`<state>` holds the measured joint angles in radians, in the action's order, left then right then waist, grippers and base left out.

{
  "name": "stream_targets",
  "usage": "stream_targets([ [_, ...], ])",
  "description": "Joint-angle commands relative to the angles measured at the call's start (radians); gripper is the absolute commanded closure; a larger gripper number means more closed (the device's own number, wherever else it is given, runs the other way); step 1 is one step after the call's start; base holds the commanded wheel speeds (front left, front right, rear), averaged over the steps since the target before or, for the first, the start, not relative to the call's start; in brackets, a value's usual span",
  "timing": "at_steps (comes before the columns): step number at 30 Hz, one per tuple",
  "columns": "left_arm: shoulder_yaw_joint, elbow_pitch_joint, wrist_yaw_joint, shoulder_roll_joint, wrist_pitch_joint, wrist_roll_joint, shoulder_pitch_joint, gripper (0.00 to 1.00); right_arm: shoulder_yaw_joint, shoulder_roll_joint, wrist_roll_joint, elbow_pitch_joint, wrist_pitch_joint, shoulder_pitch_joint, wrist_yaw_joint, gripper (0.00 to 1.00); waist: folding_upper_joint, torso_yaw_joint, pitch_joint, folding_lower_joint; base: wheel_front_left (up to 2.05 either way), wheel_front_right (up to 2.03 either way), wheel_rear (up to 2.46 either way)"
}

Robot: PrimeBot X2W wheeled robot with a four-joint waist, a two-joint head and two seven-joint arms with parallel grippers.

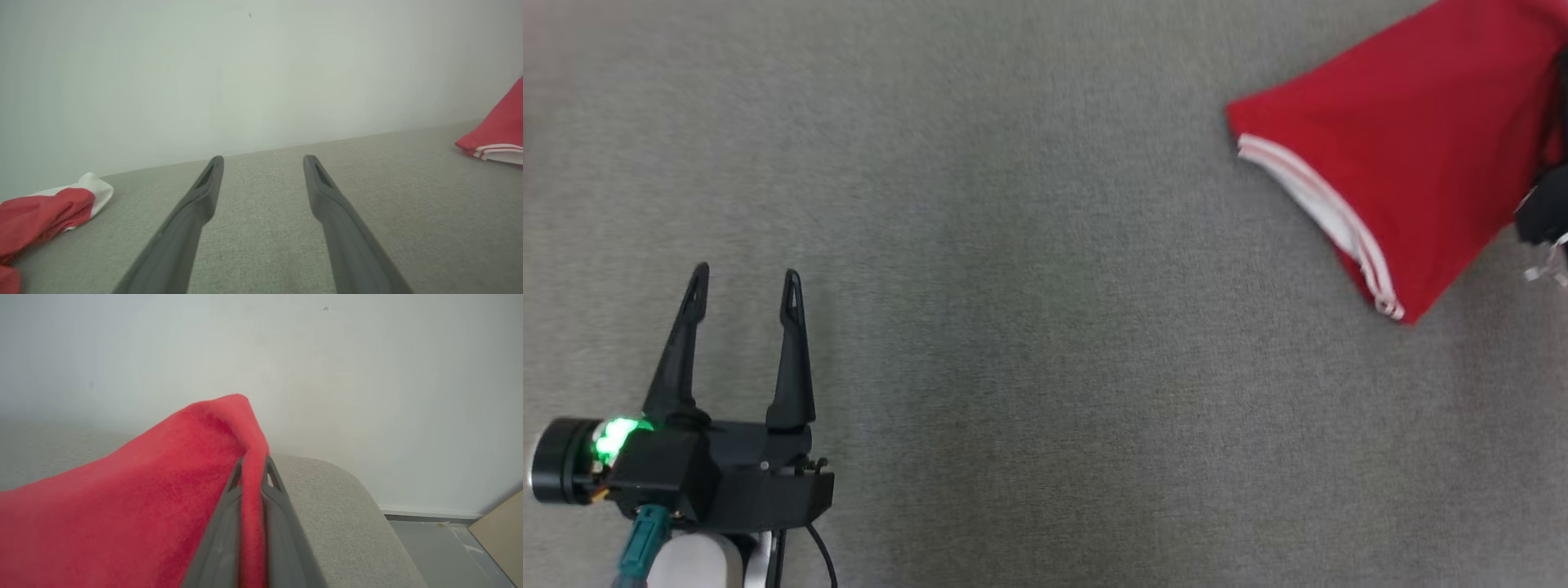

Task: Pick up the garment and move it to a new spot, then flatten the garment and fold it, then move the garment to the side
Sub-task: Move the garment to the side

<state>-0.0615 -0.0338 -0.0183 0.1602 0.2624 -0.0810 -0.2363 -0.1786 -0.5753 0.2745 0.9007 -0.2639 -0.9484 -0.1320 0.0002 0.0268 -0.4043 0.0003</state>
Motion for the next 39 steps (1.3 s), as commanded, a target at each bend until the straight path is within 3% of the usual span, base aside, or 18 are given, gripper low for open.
stream_targets([
  [1, -0.001, -0.008, -0.003, 0.009, 0.003, 0.013, -0.018, 0.00, 0.003, -0.005, 0.007, 0.002, 0.000, -0.015, 0.003, 1.00, -0.0002, 0.084, -0.119, -0.0003, 0.00, 0.00, 0.00],
  [10, -0.012, -0.118, -0.005, 0.054, -0.024, 0.049, -0.070, 0.00, 0.049, -0.087, 0.014, 0.074, 0.000, -0.141, 0.003, 1.00, -0.0002, 0.128, -0.229, -0.0003, 0.00, 0.00, 0.00],
  [22, 0.001, -0.252, 0.006, 0.095, -0.067, 0.066, -0.067, 0.00, 0.083, -0.159, -0.034, 0.152, 0.000, -0.252, 0.003, 1.00, -0.0002, 0.136, -0.313, -0.0003, 0.00, 0.00, 0.00],
  [33, 0.007, -0.281, 0.017, 0.113, -0.094, 0.067, -0.053, 0.00, 0.155, -0.146, -0.099, 0.178, 0.000, -0.279, 0.003, 1.00, -0.0002, 0.146, -0.338, -0.0003, 0.00, 0.00, 0.00],
  [34, 0.008, -0.281, 0.017, 0.115, -0.095, 0.066, -0.053, 0.00, 0.162, -0.145, -0.107, 0.179, 0.000, -0.281, 0.003, 0.81, -0.0002, 0.146, -0.338, -0.0003, 0.00, 0.00, 0.00],
  [35, 0.007, -0.280, 0.018, 0.116, -0.096, 0.066, -0.053, 0.00, 0.170, -0.144, -0.116, 0.179, 0.000, -0.282, 0.003, 0.45, -0.0002, 0.146, -0.338, -0.0003, 0.00, 0.00, 0.00],
  [36, 0.007, -0.277, 0.017, 0.117, -0.097, 0.065, -0.054, 0.00, 0.177, -0.142, -0.127, 0.176, 0.000, -0.283, 0.003, 0.00, -0.0002, 0.147, -0.336, -0.0003, 0.00, 0.00, 0.00],
  [39, 0.000, -0.266, 0.021, 0.111, -0.089, 0.062, -0.052, 0.00, 0.202, -0.139, -0.159, 0.157, 0.000, -0.272, 0.003, 0.00, -0.0002, 0.144, -0.320, -0.0003, 0.00, 0.00, 0.00],
])
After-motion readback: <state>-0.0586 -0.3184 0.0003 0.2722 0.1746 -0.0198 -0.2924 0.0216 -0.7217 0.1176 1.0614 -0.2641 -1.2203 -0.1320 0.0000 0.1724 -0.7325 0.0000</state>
